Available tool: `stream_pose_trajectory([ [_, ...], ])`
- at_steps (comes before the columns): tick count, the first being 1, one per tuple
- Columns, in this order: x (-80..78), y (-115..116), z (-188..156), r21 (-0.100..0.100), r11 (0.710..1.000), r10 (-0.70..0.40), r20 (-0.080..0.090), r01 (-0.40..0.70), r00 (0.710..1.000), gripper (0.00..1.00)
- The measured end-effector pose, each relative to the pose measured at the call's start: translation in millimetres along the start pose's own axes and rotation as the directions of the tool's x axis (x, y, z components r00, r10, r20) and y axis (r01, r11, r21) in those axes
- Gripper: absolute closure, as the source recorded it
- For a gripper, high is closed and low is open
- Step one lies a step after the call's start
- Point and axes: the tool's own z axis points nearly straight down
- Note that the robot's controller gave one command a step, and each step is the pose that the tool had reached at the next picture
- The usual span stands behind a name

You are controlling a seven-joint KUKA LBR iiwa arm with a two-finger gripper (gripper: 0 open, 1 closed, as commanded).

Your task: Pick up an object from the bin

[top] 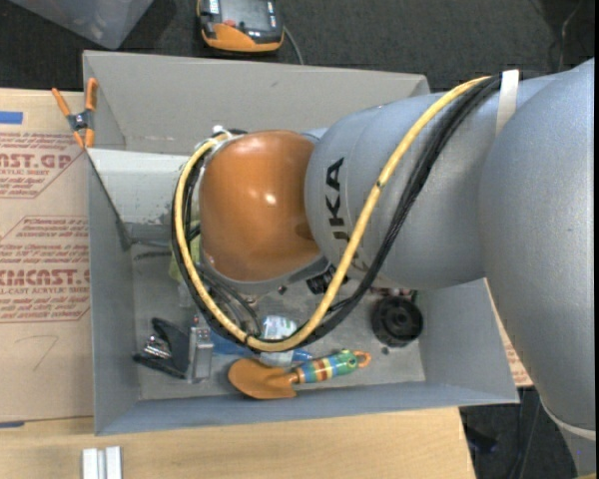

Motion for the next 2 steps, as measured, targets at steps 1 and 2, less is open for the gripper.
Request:
stream_pose_trajectory([
  [1,-2.1,-1.0,-3.0,-0.001,1.000,0.003,0.007,-0.003,1.000,0.00],
  [2,-8.4,4.9,122.6,-0.003,0.988,0.153,0.004,-0.153,0.988,0.00],
])
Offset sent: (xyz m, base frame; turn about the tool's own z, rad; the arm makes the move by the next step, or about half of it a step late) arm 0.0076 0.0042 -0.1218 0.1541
